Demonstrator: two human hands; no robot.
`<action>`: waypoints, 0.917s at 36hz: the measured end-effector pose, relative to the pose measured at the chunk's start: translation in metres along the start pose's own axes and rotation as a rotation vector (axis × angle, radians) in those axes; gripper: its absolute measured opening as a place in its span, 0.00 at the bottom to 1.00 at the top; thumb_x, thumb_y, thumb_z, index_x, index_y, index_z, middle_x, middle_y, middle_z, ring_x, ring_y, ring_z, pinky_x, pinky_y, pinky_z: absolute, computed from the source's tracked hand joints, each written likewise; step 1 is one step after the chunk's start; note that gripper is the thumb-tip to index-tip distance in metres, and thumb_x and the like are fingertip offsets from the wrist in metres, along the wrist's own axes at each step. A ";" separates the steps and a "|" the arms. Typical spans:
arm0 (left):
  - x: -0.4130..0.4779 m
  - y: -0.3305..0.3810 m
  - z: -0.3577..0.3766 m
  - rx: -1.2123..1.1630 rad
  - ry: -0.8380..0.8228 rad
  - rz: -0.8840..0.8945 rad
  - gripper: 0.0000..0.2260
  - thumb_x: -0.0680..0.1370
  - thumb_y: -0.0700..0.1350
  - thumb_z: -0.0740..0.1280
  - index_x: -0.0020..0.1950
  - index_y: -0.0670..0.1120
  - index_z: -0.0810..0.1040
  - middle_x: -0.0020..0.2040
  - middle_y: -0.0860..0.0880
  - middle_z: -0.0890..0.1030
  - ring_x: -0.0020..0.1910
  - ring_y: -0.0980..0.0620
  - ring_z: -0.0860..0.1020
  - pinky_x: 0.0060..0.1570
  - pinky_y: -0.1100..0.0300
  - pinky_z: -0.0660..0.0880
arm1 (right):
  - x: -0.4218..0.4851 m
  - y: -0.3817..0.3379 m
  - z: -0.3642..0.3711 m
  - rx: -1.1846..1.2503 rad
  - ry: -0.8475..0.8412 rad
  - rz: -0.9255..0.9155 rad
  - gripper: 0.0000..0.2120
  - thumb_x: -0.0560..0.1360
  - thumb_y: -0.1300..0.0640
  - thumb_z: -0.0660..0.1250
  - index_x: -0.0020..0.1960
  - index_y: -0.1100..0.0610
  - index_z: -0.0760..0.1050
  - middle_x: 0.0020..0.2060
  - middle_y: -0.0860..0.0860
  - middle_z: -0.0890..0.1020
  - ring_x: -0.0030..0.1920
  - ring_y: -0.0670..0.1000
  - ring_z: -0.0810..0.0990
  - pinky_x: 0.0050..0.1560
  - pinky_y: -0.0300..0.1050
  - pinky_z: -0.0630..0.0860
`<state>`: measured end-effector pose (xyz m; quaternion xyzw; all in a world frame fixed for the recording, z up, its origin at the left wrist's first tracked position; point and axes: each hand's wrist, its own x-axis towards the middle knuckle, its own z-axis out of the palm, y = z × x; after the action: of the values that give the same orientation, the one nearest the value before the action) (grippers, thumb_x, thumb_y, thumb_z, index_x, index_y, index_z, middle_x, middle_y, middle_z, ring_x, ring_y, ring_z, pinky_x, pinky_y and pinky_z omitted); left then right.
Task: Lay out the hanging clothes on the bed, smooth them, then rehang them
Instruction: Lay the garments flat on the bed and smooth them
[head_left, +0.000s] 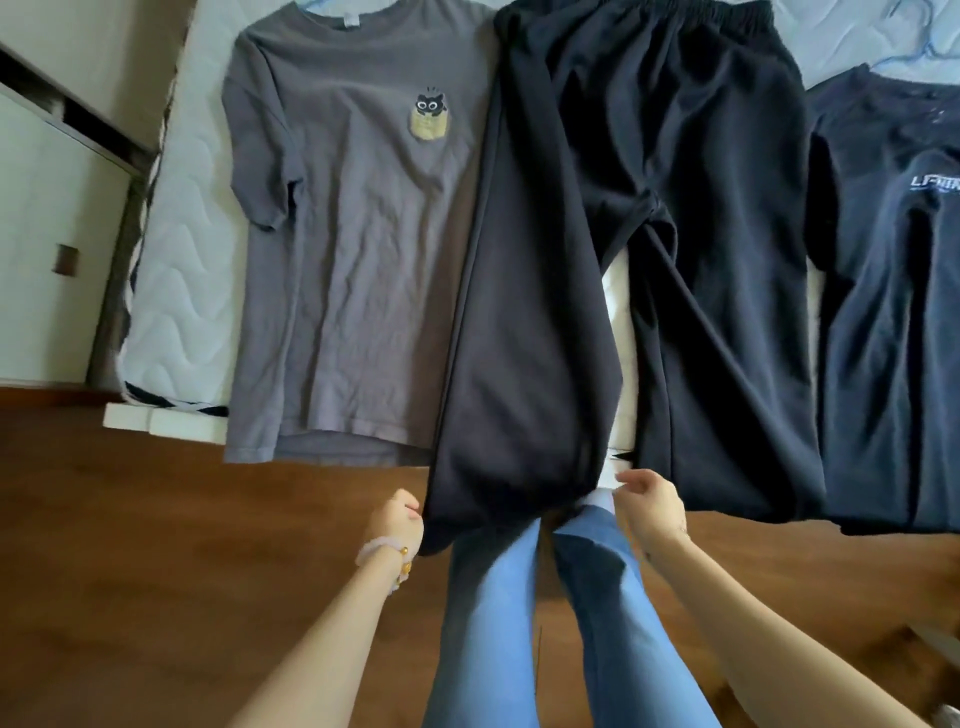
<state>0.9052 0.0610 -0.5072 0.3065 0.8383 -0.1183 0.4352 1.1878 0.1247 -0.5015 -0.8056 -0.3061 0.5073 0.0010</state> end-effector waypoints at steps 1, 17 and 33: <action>0.000 -0.002 -0.003 -0.002 0.026 -0.001 0.09 0.76 0.39 0.58 0.51 0.49 0.75 0.53 0.45 0.82 0.51 0.43 0.79 0.45 0.59 0.74 | -0.002 -0.005 -0.001 -0.012 -0.003 -0.014 0.13 0.72 0.63 0.61 0.53 0.50 0.77 0.46 0.49 0.80 0.50 0.56 0.79 0.46 0.44 0.73; 0.111 -0.051 -0.171 -0.126 0.320 0.215 0.08 0.77 0.41 0.62 0.54 0.47 0.76 0.52 0.47 0.81 0.50 0.45 0.79 0.45 0.55 0.75 | -0.032 -0.149 0.146 0.192 -0.206 -0.242 0.07 0.72 0.61 0.67 0.48 0.51 0.78 0.42 0.48 0.83 0.46 0.49 0.81 0.51 0.46 0.76; 0.191 -0.037 -0.216 0.253 0.300 0.291 0.14 0.76 0.52 0.63 0.57 0.45 0.71 0.59 0.44 0.72 0.60 0.43 0.72 0.49 0.49 0.73 | -0.048 -0.170 0.267 0.019 0.094 -0.093 0.09 0.71 0.63 0.68 0.51 0.57 0.74 0.40 0.52 0.78 0.46 0.57 0.79 0.47 0.46 0.72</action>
<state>0.6576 0.2106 -0.5348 0.4902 0.8191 -0.1116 0.2762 0.8716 0.1565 -0.5393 -0.8133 -0.3381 0.4712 0.0466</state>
